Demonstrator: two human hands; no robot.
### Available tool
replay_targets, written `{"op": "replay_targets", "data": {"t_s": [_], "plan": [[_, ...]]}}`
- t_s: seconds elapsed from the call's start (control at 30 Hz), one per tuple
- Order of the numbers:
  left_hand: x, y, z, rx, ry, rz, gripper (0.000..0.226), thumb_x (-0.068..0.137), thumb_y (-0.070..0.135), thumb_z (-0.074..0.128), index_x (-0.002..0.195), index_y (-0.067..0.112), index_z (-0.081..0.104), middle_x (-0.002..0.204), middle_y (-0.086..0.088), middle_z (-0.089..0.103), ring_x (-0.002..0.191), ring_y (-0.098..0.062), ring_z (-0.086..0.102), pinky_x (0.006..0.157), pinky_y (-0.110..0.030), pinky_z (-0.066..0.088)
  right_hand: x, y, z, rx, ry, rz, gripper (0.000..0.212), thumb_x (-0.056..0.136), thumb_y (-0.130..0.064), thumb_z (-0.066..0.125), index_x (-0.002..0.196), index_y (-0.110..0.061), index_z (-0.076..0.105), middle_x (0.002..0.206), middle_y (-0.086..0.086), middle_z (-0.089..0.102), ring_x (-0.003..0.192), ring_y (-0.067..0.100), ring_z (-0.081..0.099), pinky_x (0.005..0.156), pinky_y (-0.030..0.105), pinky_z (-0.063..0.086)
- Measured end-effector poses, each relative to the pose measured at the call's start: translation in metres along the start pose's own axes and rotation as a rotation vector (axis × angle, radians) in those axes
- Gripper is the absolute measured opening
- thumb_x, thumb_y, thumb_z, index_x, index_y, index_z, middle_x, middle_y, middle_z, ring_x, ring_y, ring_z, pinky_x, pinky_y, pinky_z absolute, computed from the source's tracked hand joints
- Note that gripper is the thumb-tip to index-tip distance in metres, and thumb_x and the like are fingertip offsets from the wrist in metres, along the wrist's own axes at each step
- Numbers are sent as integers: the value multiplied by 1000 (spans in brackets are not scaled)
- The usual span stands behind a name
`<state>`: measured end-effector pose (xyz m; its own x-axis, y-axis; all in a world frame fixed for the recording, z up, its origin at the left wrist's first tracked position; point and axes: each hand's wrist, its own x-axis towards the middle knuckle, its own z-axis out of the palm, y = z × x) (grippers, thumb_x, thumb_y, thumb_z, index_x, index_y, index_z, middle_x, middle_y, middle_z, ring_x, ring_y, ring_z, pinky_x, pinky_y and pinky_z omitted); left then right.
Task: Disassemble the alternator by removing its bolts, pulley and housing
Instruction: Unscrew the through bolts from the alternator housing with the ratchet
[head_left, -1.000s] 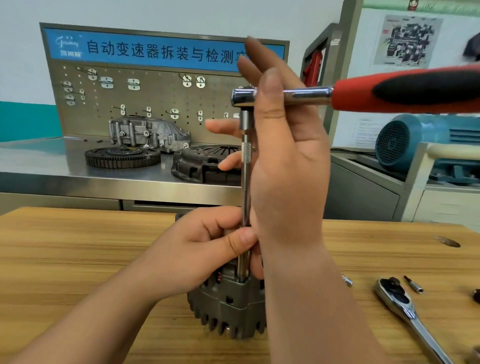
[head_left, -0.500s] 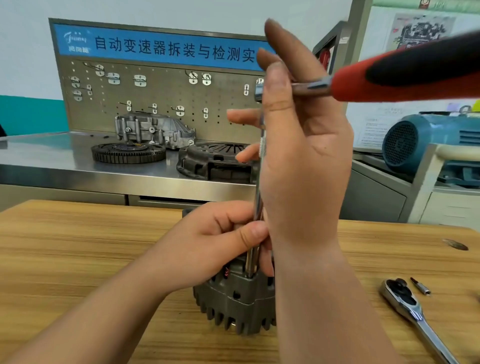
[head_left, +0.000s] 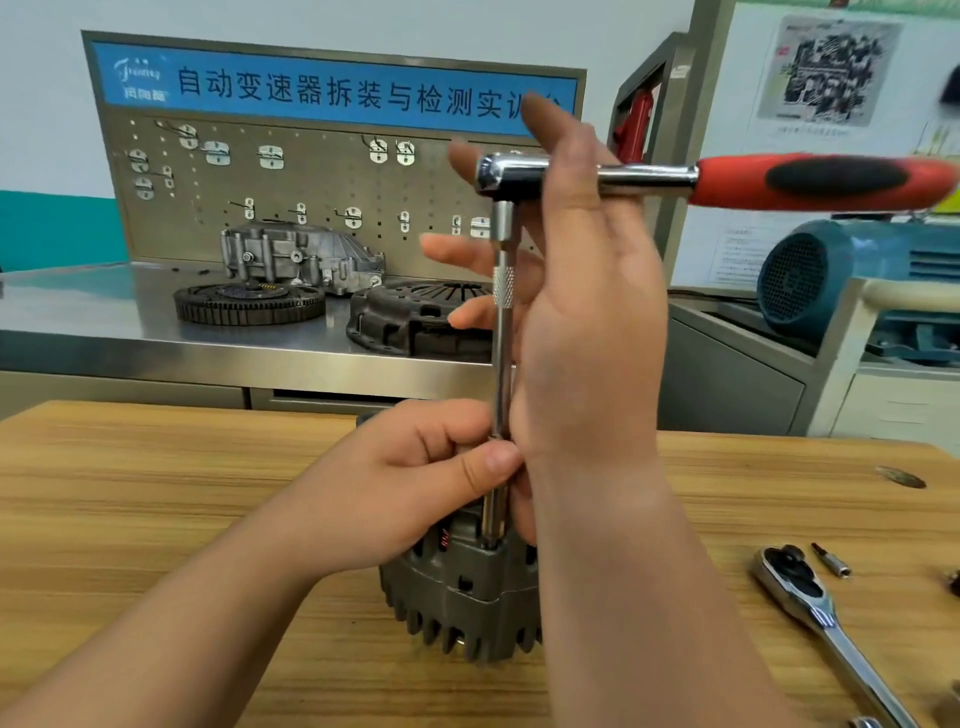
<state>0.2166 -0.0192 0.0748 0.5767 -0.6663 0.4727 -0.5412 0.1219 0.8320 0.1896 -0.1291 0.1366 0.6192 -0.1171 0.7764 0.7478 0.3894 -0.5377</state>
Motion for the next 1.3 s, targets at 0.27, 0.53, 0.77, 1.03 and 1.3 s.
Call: {"op": "replay_targets", "data": {"t_s": [0.27, 0.53, 0.77, 1.03, 1.3], "plan": [[0, -3, 0, 46, 36, 20, 32, 87, 26, 54, 94, -2, 66, 92, -23, 70, 84, -17, 71, 77, -21, 54, -1, 0, 4, -95, -53, -159, 24, 99, -14, 48, 119, -18, 61, 101, -6, 64, 72, 26, 68, 52, 21, 50], [1, 3, 2, 19, -37, 21, 31, 93, 27, 53, 93, -2, 65, 85, -5, 70, 80, -7, 68, 73, -15, 52, 3, 1, -6, 204, -60, 185, 45, 103, -43, 24, 124, -16, 53, 95, 8, 74, 56, 18, 65, 43, 19, 46], [1, -1, 1, 29, -11, 26, 31, 89, 24, 57, 101, -4, 63, 92, -31, 66, 89, -40, 65, 83, -30, 55, 0, -1, 2, -80, -54, -160, 20, 95, -15, 52, 111, -21, 63, 88, -5, 65, 74, 20, 67, 48, 18, 47], [0, 3, 0, -18, -59, 21, 47, 90, 39, 57, 98, -7, 62, 90, -19, 71, 83, -25, 70, 77, -23, 54, 3, 0, -4, 113, -56, 72, 41, 103, -37, 27, 125, -15, 53, 117, 9, 69, 59, 21, 67, 43, 21, 46], [0, 4, 1, 29, -48, -11, 30, 89, 21, 49, 90, -7, 60, 79, -10, 69, 76, -13, 69, 71, -19, 53, 4, 1, -5, 5, -79, -5, 38, 102, -32, 34, 129, -13, 54, 115, 12, 68, 65, 18, 67, 44, 20, 47]]}}
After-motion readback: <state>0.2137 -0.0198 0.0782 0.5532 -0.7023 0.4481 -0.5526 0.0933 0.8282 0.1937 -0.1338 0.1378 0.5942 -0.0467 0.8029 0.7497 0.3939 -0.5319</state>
